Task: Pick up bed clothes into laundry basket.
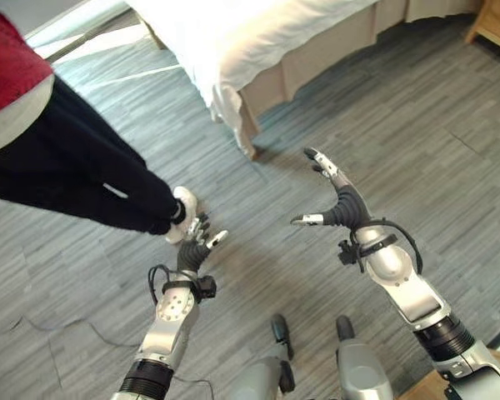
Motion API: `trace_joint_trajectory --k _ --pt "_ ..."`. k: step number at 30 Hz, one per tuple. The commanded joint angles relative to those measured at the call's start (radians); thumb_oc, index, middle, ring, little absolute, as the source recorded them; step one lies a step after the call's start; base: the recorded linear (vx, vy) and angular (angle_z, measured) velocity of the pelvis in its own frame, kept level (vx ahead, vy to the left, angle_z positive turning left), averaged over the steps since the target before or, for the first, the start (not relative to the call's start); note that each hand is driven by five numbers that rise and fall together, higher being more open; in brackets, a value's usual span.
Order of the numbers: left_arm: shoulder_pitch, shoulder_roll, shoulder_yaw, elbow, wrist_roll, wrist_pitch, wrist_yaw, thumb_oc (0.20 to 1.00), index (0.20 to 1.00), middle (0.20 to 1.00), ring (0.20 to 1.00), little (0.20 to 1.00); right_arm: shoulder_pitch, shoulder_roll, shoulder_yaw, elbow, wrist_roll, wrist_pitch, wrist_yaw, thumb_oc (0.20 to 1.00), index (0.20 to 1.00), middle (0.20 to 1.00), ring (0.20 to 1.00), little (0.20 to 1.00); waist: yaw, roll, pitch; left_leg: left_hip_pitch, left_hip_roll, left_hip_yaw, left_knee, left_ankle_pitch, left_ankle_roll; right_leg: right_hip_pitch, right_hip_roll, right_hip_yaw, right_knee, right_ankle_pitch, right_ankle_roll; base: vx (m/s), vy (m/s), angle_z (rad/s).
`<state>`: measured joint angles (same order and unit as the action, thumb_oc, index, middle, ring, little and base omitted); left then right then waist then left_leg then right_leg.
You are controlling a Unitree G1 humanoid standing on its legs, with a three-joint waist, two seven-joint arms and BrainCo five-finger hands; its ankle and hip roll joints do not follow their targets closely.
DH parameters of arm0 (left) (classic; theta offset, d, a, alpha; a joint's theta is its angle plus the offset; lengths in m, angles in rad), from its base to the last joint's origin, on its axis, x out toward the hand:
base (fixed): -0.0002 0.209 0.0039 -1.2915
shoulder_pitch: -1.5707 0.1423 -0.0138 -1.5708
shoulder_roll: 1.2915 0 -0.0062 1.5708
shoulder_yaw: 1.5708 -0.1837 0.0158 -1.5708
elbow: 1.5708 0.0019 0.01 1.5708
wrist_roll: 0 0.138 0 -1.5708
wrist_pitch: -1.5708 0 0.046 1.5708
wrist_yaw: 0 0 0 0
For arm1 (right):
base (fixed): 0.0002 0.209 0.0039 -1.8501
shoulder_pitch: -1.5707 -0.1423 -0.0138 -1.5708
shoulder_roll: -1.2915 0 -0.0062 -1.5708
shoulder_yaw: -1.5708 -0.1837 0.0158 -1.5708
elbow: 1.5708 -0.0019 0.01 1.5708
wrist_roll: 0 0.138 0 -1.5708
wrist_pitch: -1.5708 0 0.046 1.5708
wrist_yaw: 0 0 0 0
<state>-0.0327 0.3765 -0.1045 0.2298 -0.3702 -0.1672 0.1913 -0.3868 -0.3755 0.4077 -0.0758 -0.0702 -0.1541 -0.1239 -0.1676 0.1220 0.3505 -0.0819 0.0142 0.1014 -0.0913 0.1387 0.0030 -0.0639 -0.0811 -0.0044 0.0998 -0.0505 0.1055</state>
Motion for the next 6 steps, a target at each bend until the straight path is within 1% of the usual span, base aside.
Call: trace_joint_trajectory --k 1,2,5,6 --pt "0.02 0.053 0.082 -0.057 -0.002 -0.064 0.004 1.0 1.0 1.0 1.0 1.0 -0.057 0.059 0.016 -0.017 0.008 -0.041 -0.01 1.0 1.0 1.0 1.0 1.0 0.02 -0.066 -0.071 0.073 0.006 0.031 0.004 -0.135 -0.06 -0.022 0.001 0.045 -0.13 0.057 0.004 0.05 -0.008 0.0" --pt "0.022 0.054 0.082 -0.058 -0.003 -0.063 0.004 1.0 1.0 1.0 1.0 1.0 -0.056 0.06 0.017 -0.017 0.008 -0.041 -0.01 1.0 1.0 1.0 1.0 1.0 0.021 -0.067 -0.072 0.074 0.006 0.032 0.004 -0.136 -0.061 -0.021 0.001 0.046 -0.131 0.057 0.004 0.06 -0.008 -0.04" --pt "0.07 0.044 0.125 -0.083 -0.032 -0.062 0.005 1.0 1.0 1.0 1.0 1.0 -0.044 0.064 0.012 -0.01 0.026 -0.029 0.002 1.0 1.0 1.0 1.0 1.0 0.045 -0.084 -0.093 0.087 0.005 0.024 0.004 -0.145 -0.055 0.002 0.005 0.07 -0.148 0.057 0.003 0.08 -0.014 -0.08" --pt "0.071 0.044 0.126 -0.084 -0.032 -0.061 0.005 1.0 1.0 1.0 1.0 1.0 -0.043 0.064 0.012 -0.01 0.026 -0.029 0.002 1.0 1.0 1.0 1.0 1.0 0.045 -0.085 -0.094 0.087 0.005 0.025 0.004 -0.146 -0.055 0.003 0.005 0.071 -0.149 0.057 0.003 0.04 -0.008 -0.08"
